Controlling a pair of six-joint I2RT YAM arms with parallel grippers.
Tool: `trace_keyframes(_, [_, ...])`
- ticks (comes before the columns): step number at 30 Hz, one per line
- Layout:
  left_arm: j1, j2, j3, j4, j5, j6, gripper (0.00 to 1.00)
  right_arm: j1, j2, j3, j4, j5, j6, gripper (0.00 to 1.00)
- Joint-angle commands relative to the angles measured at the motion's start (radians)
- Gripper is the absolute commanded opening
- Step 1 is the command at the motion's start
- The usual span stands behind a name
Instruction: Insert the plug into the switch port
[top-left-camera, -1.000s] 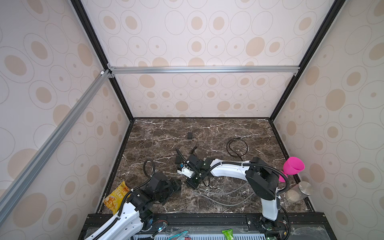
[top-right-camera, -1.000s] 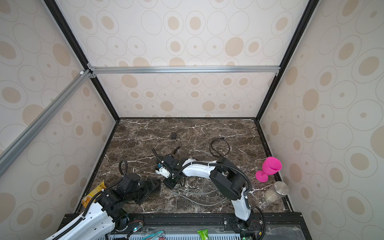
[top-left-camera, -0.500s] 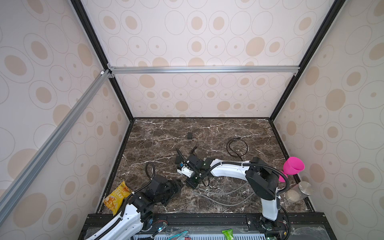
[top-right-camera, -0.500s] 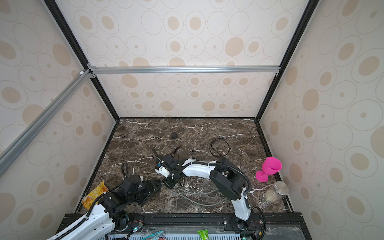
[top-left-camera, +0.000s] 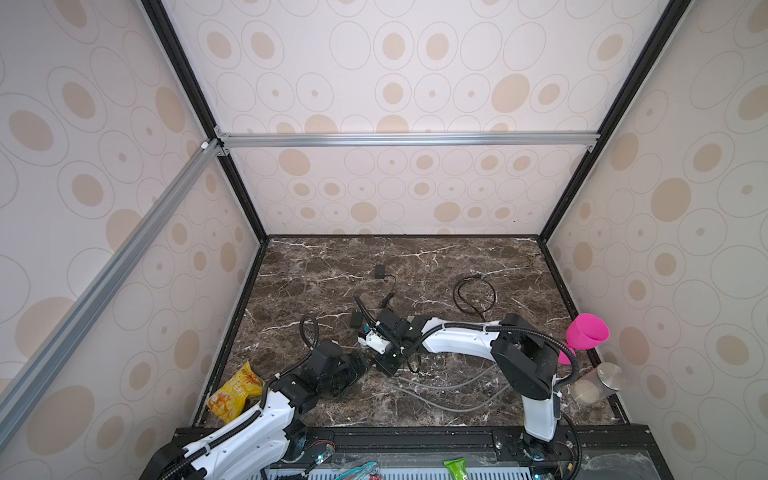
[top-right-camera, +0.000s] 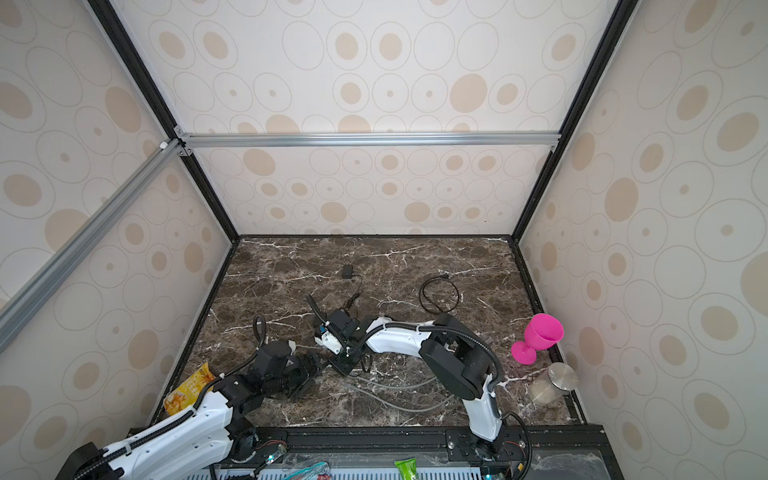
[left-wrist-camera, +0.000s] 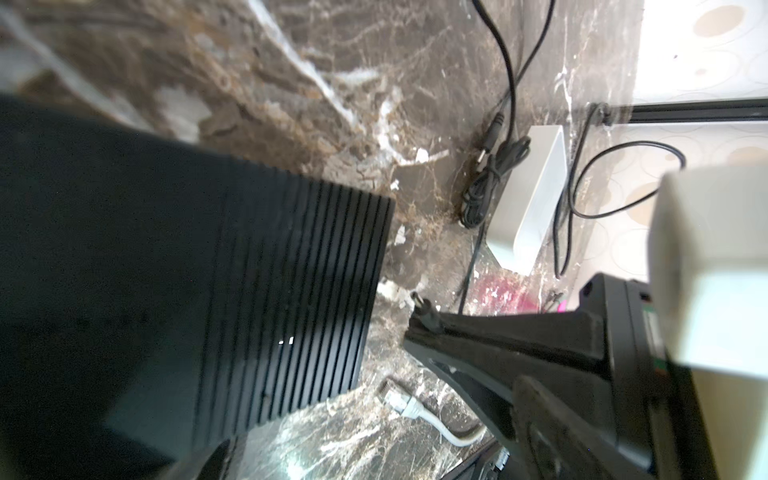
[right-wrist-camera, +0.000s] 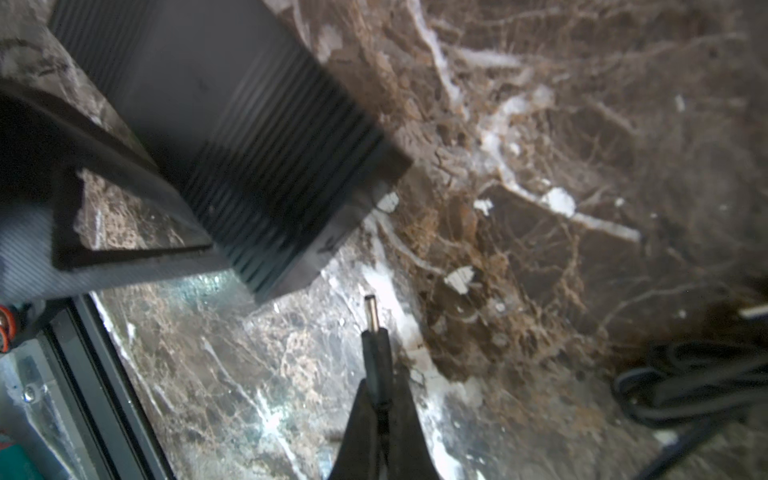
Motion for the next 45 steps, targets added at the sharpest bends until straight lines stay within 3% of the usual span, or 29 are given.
trace_keyframes(1, [0.032, 0.076, -0.019, -0.142, -0.108, 0.078, 0.98, 0.000, -0.068, -0.018, -0.007, 0.016, -0.002, 0.00])
trace_keyframes(10, [0.079, 0.142, 0.052, -0.115, -0.113, 0.186, 0.98, -0.026, -0.168, -0.013, -0.034, -0.025, 0.028, 0.00])
trace_keyframes(18, [0.078, 0.033, 0.070, -0.121, -0.203, 0.179, 0.98, -0.031, -0.240, -0.030, -0.025, -0.059, 0.069, 0.00])
trace_keyframes(33, [0.079, -0.033, 0.196, -0.308, -0.497, 0.146, 0.98, -0.036, -0.210, -0.077, 0.034, -0.118, 0.091, 0.00])
trace_keyframes(40, [0.078, -0.096, 0.167, -0.326, -0.542, 0.123, 0.98, -0.037, -0.203, -0.078, 0.038, -0.130, 0.081, 0.00])
trace_keyframes(45, [0.082, -0.092, 0.147, -0.251, -0.517, 0.192, 0.98, -0.036, -0.212, -0.076, 0.026, -0.140, 0.100, 0.00])
